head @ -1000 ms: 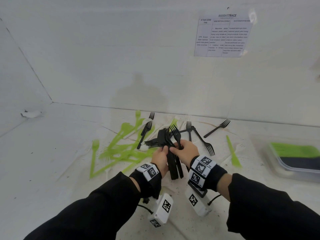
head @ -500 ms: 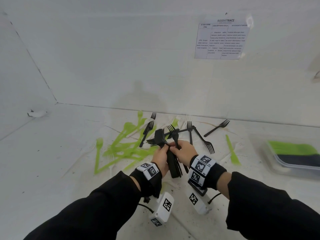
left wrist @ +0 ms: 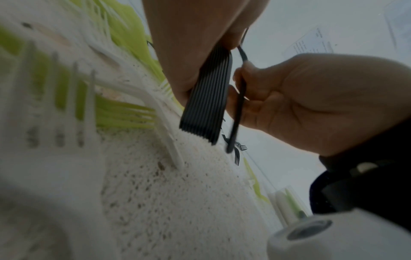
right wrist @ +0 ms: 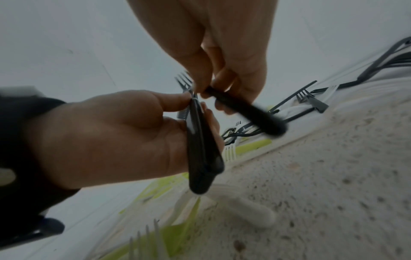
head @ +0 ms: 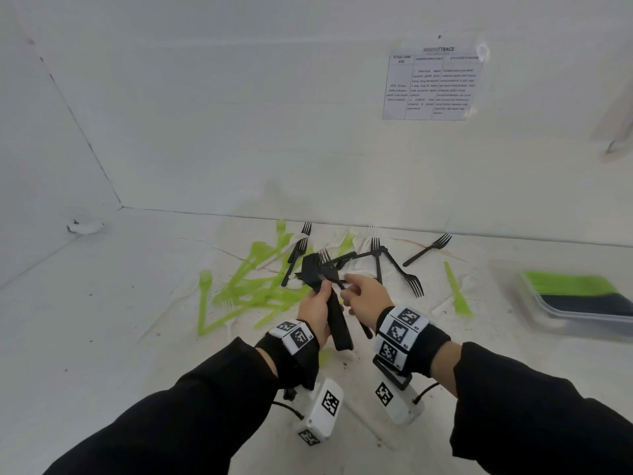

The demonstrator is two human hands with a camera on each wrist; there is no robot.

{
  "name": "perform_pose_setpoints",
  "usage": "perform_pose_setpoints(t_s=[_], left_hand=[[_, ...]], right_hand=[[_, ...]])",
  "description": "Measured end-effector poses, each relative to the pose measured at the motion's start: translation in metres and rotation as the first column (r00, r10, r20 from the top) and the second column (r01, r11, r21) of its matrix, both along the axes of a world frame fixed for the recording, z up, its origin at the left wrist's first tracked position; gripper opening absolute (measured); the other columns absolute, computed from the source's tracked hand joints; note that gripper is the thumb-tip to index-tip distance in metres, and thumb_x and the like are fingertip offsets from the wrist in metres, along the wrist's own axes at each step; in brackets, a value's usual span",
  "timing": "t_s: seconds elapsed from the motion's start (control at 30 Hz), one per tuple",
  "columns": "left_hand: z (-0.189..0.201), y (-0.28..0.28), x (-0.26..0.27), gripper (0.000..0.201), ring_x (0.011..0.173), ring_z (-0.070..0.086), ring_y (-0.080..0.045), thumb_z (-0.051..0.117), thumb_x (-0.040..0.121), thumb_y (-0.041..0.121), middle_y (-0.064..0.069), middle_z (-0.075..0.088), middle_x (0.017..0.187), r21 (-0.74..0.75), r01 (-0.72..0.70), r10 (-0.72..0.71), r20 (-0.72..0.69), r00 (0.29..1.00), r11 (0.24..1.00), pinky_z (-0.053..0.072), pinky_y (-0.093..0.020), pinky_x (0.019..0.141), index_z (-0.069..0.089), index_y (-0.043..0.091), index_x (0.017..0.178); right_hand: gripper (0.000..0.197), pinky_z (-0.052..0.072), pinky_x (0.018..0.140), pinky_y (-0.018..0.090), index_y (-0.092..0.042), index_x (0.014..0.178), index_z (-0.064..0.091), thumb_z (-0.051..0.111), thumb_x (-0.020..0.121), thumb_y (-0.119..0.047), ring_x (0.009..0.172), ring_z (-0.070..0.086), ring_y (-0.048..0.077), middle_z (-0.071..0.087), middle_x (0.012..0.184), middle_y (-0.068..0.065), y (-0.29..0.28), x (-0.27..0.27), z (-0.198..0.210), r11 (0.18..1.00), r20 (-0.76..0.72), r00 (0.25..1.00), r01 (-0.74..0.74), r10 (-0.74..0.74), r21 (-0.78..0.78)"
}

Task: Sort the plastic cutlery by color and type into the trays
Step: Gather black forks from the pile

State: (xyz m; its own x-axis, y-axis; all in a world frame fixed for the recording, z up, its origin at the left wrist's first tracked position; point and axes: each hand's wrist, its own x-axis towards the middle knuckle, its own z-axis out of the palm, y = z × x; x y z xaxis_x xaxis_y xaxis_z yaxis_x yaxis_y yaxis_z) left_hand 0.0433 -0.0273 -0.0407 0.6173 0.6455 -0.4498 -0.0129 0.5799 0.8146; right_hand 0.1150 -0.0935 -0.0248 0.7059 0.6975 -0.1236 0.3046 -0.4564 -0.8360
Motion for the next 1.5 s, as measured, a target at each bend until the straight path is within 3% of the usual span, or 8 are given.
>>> perform_pose_setpoints(t_s=[0.13,0.23,0.43,0.63,1.0,1.13,1.23,1.5], left_hand=[[0.003,-0.008,-0.006,0.04,0.104,0.062,-0.028,0.039,0.101,0.027,-0.019,0.061,0.123,-0.031,0.055,-0.053,0.047,0.997,0.998,0.055,-0.034,0.076,0.049,0.001,0.128],[0.004,-0.011,-0.007,0.034,0.083,0.062,-0.022,0.041,0.1,0.022,-0.016,0.062,0.109,-0.005,0.07,-0.069,0.047,0.997,0.998,0.055,-0.027,0.053,0.051,-0.001,0.123],[0.002,-0.013,0.002,0.013,0.066,0.056,-0.023,0.049,0.097,0.02,-0.006,0.055,0.082,0.057,0.039,-0.037,-0.032,0.999,0.998,0.048,-0.031,0.061,0.055,0.009,0.097],[0.009,-0.002,0.019,0.012,0.06,0.052,-0.022,0.051,0.096,0.02,-0.005,0.057,0.078,0.068,0.057,-0.055,-0.031,0.998,0.996,0.045,-0.03,0.06,0.055,0.008,0.094],[0.008,0.02,0.051,0.009,0.051,0.051,-0.026,0.055,0.093,0.011,-0.013,0.057,0.073,-0.049,0.023,-0.023,-0.01,1.0,0.999,0.048,-0.03,0.049,0.057,0.002,0.093],[0.0,0.022,0.055,0.006,0.048,0.056,-0.025,0.059,0.088,0.001,-0.012,0.061,0.072,-0.019,0.052,-0.053,-0.024,0.998,0.998,0.05,-0.03,0.052,0.059,0.002,0.093],[-0.006,0.022,0.058,0.009,0.05,0.057,-0.025,0.064,0.083,-0.002,-0.015,0.061,0.076,0.021,0.064,-0.063,-0.054,0.997,0.998,0.049,-0.032,0.057,0.061,0.001,0.092],[-0.016,0.023,0.063,0.012,0.058,0.054,-0.021,0.067,0.081,-0.002,-0.012,0.059,0.072,0.045,0.043,-0.041,-0.047,0.998,0.998,0.048,-0.031,0.061,0.064,0.002,0.092]], right_hand=[[0.026,0.049,0.094,0.035,-0.011,0.112,0.063,0.063,0.086,-0.016,0.098,0.063,0.021,0.068,0.103,0.009,-0.006,-0.006,-0.001,0.996,0.021,0.998,0.065,-0.067,0.063],[0.025,0.052,0.092,0.036,-0.012,0.112,0.067,0.058,0.089,-0.015,0.099,0.063,0.022,0.068,0.109,0.009,-0.008,-0.009,-0.002,0.997,0.006,1.0,0.0,0.0,0.073],[0.029,0.046,0.087,0.026,-0.012,0.118,0.062,0.051,0.093,-0.023,0.088,0.056,0.014,0.066,0.111,0.007,-0.018,0.026,0.013,0.988,0.155,0.979,-0.115,0.13,-0.104],[0.041,0.039,0.101,0.025,-0.017,0.12,0.06,0.038,0.09,0.001,0.118,0.053,0.02,0.056,0.127,0.005,-0.022,0.138,0.019,0.9,0.392,0.897,-0.013,0.204,-0.437],[0.027,0.035,0.099,0.032,-0.019,0.114,0.065,0.056,0.088,-0.017,0.124,0.042,0.024,0.045,0.135,0.002,0.006,0.208,-0.006,0.518,0.355,0.458,-0.304,0.815,-0.799],[0.028,0.032,0.096,0.025,-0.016,0.119,0.06,0.047,0.095,-0.025,0.121,0.044,0.018,0.055,0.126,0.004,-0.002,0.219,0.008,0.636,0.435,0.517,-0.312,0.737,-0.706],[0.028,0.037,0.091,0.024,-0.01,0.12,0.057,0.044,0.097,-0.021,0.115,0.053,0.024,0.061,0.119,0.006,-0.006,0.233,0.009,0.865,0.532,0.776,-0.036,0.34,-0.5],[0.033,0.039,0.101,0.026,-0.006,0.127,0.052,0.042,0.097,-0.012,0.125,0.049,0.022,0.052,0.134,0.009,0.004,0.251,-0.015,0.813,0.211,0.943,0.33,-0.258,-0.479]])
